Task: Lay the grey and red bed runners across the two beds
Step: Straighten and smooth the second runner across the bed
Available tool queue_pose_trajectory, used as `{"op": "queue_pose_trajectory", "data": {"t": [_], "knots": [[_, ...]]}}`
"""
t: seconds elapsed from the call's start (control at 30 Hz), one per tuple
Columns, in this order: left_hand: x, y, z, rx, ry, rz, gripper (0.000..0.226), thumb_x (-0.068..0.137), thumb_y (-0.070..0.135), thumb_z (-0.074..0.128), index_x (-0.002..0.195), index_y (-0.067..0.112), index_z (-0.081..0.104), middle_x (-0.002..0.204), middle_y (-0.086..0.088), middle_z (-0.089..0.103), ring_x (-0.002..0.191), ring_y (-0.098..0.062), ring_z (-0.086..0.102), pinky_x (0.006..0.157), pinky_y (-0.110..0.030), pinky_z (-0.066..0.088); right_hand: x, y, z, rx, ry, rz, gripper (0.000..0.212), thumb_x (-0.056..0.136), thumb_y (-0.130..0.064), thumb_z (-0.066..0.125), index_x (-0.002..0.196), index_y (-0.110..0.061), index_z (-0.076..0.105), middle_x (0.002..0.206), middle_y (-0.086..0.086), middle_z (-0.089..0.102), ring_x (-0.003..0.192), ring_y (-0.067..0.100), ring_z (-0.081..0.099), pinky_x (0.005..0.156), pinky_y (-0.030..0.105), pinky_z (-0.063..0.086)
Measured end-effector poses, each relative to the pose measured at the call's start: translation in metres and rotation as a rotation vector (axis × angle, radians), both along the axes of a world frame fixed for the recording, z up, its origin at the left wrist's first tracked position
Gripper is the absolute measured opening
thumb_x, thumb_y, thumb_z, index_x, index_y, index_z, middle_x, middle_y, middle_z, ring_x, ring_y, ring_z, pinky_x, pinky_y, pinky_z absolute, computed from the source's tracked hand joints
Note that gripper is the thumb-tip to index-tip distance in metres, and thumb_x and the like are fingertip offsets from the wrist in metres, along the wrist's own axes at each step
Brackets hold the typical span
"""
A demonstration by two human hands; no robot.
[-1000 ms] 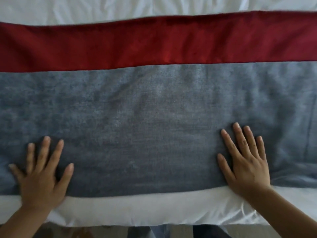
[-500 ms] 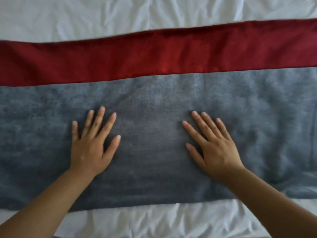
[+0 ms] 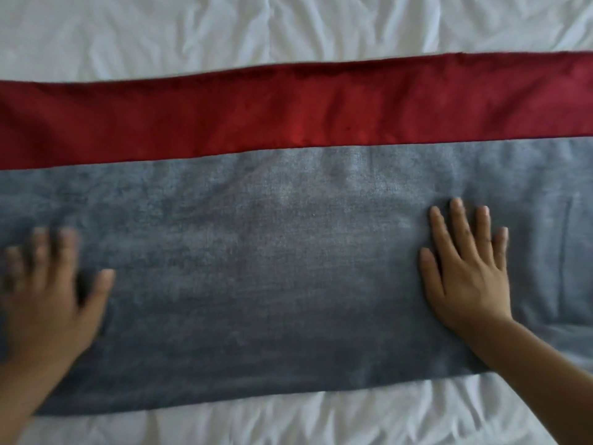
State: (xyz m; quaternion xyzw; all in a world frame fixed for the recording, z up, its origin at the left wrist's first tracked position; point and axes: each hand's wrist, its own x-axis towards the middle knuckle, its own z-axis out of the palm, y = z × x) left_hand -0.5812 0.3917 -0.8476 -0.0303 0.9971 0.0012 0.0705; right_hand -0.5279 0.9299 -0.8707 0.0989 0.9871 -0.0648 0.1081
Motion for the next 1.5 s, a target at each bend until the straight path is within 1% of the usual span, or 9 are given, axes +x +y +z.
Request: {"op": "queue_pose_trajectory", "data": {"t": [0.1,0.23,0.53,0.87,1.0,1.1,1.17,1.3,1.5], "knots": [[-0.011,0.101,0.0,0.074,-0.112,-0.207,0.078,0.095,0.075,0.025,0.163,0.039,0.012,0.173,-0.003,0.004,0.157,-0.042,0.006,0.119,-0.07,0.009,-0.008,-0.052,0.002,-0.08,0.085,0.13,0.064,0.103,-0.054,0.027,0.162,-0.031,0.016,0.171,-0.002,0.006,0.157,0.028,-0.002,0.125,0.055,0.002],[-0.01,0.193,-0.021,0.09,-0.106,-0.417,0.075,0.095,0.08,0.022,0.161,0.046,0.011,0.173,0.008,-0.001,0.159,-0.031,-0.002,0.119,-0.073,0.002,-0.017,-0.091,-0.009,-0.119,0.109,0.268,0.062,0.105,-0.055,0.03,0.161,-0.034,0.017,0.171,-0.003,0.008,0.157,0.02,0.002,0.127,0.049,0.007],[-0.022,0.073,-0.031,-0.014,-0.098,-0.247,0.073,0.097,0.076,0.019,0.162,0.044,0.009,0.173,0.011,0.0,0.159,-0.025,-0.004,0.116,-0.078,0.001,-0.012,-0.011,-0.019,-0.007,0.082,0.08,0.065,0.102,-0.059,0.022,0.162,-0.037,0.006,0.171,-0.005,0.004,0.157,0.017,-0.002,0.127,0.045,0.004],[-0.019,0.061,-0.02,0.007,-0.119,-0.271,0.078,0.095,0.078,0.019,0.163,0.039,0.011,0.173,0.01,-0.002,0.159,-0.025,-0.008,0.12,-0.071,0.0,-0.015,-0.022,-0.004,-0.051,0.027,0.053,0.064,0.103,-0.054,0.021,0.162,-0.033,0.009,0.171,-0.002,0.003,0.157,0.022,-0.006,0.127,0.051,0.003],[-0.014,0.111,-0.008,0.049,-0.111,-0.299,0.077,0.097,0.078,0.019,0.163,0.041,0.01,0.173,0.005,0.0,0.158,-0.038,-0.006,0.122,-0.069,0.005,-0.017,-0.083,0.006,-0.137,0.12,0.204,0.059,0.104,-0.049,0.03,0.16,-0.032,0.023,0.17,0.001,0.011,0.157,0.032,0.003,0.126,0.053,0.005],[-0.002,0.183,-0.014,0.106,-0.06,-0.528,0.067,0.102,0.068,0.023,0.162,0.04,0.017,0.173,0.004,0.006,0.159,-0.03,0.005,0.121,-0.069,0.01,-0.012,-0.144,0.001,-0.248,0.183,0.373,0.056,0.106,-0.047,0.035,0.159,-0.031,0.028,0.169,0.001,0.016,0.157,0.025,0.009,0.126,0.05,0.008],[-0.006,0.181,-0.02,0.082,-0.067,-0.476,0.066,0.102,0.068,0.023,0.162,0.044,0.014,0.173,0.007,0.002,0.16,-0.024,0.002,0.121,-0.07,0.004,-0.014,-0.136,-0.008,-0.195,0.165,0.402,0.058,0.105,-0.05,0.034,0.16,-0.033,0.026,0.169,-0.001,0.016,0.157,0.02,0.01,0.126,0.048,0.01],[-0.01,0.08,-0.027,0.049,-0.029,-0.087,0.069,0.098,0.073,0.017,0.161,0.046,0.012,0.173,0.009,0.005,0.16,-0.025,0.0,0.119,-0.072,-0.001,-0.018,-0.051,-0.021,-0.021,0.153,0.271,0.064,0.101,-0.059,0.03,0.161,-0.037,0.018,0.17,-0.004,0.01,0.157,0.021,0.008,0.126,0.048,0.009],[-0.014,0.033,-0.027,-0.002,-0.081,-0.08,0.069,0.098,0.072,0.019,0.161,0.046,0.011,0.172,0.013,0.001,0.159,-0.022,-0.004,0.116,-0.072,0.0,-0.018,-0.024,-0.024,0.028,0.104,0.21,0.065,0.102,-0.06,0.023,0.161,-0.037,0.011,0.171,-0.005,0.004,0.157,0.02,0.002,0.127,0.047,0.006]]}}
